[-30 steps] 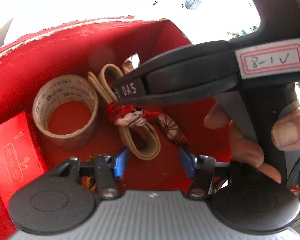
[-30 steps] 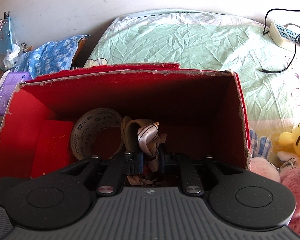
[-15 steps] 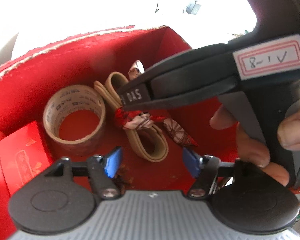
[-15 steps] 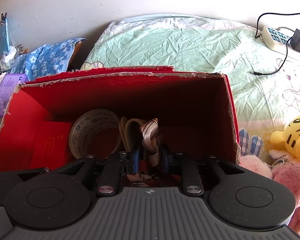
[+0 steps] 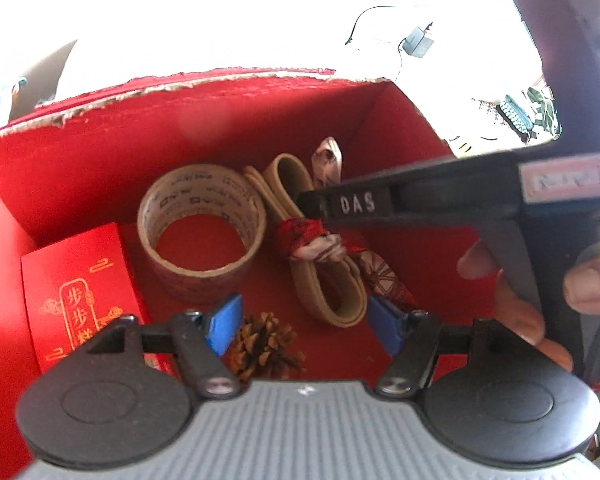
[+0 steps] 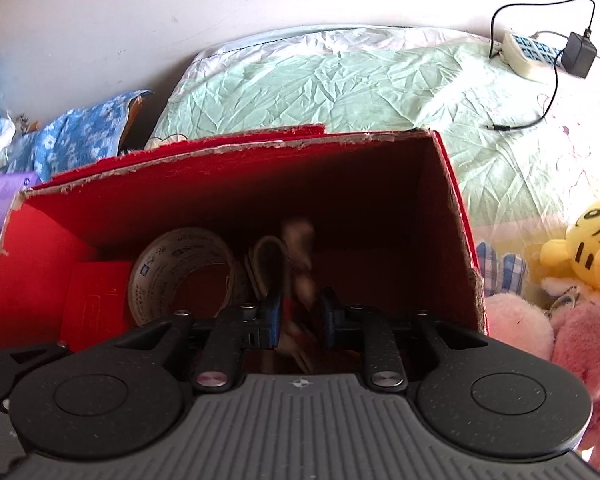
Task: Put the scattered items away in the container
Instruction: 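Open both tools and raise them out of the container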
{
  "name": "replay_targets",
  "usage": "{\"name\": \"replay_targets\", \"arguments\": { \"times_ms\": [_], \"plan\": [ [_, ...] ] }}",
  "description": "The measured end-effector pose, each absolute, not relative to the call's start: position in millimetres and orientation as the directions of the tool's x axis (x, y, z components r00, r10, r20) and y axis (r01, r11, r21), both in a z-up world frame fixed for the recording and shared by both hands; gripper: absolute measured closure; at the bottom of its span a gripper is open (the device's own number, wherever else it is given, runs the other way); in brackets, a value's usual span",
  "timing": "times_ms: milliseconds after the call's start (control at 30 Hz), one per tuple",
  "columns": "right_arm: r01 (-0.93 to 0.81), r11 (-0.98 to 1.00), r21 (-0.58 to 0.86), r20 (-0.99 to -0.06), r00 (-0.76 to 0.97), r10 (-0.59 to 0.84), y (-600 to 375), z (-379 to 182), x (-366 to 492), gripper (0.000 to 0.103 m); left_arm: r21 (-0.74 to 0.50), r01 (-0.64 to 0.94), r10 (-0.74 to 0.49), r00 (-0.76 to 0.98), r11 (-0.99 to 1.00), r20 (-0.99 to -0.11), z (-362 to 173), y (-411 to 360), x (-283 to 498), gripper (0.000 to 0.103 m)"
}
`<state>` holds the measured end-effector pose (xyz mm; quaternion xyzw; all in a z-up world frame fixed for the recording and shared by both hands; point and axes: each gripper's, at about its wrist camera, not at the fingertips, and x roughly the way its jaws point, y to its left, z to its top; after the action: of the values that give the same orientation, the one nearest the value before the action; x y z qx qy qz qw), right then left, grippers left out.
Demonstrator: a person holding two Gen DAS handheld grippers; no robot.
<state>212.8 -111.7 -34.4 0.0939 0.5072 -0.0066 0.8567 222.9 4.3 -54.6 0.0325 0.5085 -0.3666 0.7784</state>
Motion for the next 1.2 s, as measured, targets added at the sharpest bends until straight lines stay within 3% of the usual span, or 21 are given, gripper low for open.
{"name": "replay_targets", "arguments": {
  "times_ms": [333,500,667,767,833,900,1200],
  "plan": [
    [0.109,0.976,0.188,-0.877,0.465,0.117,-113,-37,214,0.076,-0.296,0.616,-0.524,0.227,0.730,-0.821,-52,1,222,0.033],
    [0.113,0.980,0.162,-0.855,0.511,0.083,-110,-32,206,0.075,-0.281,0.623,-0.519,0.239,0.730,-0.821,-53,-1,221,0.033],
    [0.138,0.975,0.172,-0.797,0.602,0.055,-113,-20,185,0.068,-0.243,0.641,-0.517,0.281,0.728,-0.809,-50,-2,215,0.032],
    [0.143,0.969,0.199,-0.754,0.654,0.058,-117,-9,171,0.064,-0.181,0.641,-0.487,0.340,0.746,-0.805,-46,-4,205,0.024],
    [0.148,0.966,0.211,-0.732,0.679,0.056,-118,-3,163,0.047,-0.149,0.635,-0.470,0.373,0.758,-0.800,-42,-5,198,0.019],
    [0.159,0.966,0.204,-0.706,0.708,0.033,-119,3,155,0.039,-0.122,0.626,-0.454,0.404,0.770,-0.794,-38,-6,191,0.015],
    [0.195,0.965,0.178,-0.687,0.726,-0.020,-129,9,135,0.037,-0.052,0.525,-0.368,0.519,0.849,-0.772,-22,4,178,0.005]
  ]
}}
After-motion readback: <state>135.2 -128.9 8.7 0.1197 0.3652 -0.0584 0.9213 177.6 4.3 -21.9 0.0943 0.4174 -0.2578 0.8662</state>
